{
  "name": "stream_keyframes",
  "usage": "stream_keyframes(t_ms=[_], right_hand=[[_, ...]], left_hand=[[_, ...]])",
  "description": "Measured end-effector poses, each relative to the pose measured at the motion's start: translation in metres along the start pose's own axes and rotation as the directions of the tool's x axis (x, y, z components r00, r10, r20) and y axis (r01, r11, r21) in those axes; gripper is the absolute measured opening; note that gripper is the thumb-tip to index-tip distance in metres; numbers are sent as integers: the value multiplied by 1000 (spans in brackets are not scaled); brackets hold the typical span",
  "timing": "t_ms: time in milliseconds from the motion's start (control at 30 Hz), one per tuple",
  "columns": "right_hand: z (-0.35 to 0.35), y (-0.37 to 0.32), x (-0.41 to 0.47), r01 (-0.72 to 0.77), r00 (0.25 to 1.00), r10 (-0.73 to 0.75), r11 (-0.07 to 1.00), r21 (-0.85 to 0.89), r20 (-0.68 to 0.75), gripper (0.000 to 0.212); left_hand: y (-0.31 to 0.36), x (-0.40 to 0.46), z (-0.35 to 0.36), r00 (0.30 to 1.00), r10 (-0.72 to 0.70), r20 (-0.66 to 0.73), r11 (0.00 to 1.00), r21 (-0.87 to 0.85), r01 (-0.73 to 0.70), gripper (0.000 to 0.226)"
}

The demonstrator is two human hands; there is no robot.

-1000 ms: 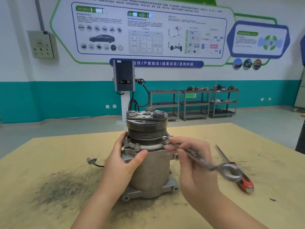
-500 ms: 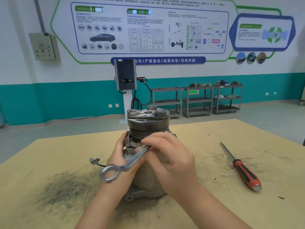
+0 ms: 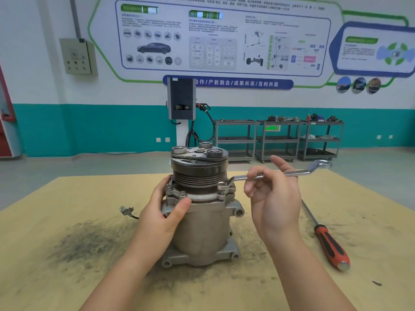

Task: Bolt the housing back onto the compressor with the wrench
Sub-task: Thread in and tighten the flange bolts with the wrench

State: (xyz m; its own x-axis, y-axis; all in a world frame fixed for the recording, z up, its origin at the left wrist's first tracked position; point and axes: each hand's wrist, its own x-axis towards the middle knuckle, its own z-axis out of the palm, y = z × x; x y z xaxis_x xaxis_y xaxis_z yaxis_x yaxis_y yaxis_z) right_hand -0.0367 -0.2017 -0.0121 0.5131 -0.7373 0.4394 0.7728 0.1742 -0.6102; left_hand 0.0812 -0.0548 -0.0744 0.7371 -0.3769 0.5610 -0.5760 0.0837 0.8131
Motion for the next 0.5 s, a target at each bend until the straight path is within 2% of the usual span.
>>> stream_keyframes(t_ms=[233, 367, 500], right_hand=[[-10, -5, 13, -157, 982, 154, 987, 24, 110, 22], [-16, -13, 19, -232, 953, 232, 972, -24, 196, 18], [-21, -15, 23, -299, 932, 308, 951, -73, 191, 17]], left_hand=[[0, 0, -1, 1000, -7, -3, 1000, 27, 7, 69], [0, 1, -1, 1000, -28, -3, 999, 26, 29, 76], [0, 0, -1, 999, -34, 3, 999, 32, 34, 74]])
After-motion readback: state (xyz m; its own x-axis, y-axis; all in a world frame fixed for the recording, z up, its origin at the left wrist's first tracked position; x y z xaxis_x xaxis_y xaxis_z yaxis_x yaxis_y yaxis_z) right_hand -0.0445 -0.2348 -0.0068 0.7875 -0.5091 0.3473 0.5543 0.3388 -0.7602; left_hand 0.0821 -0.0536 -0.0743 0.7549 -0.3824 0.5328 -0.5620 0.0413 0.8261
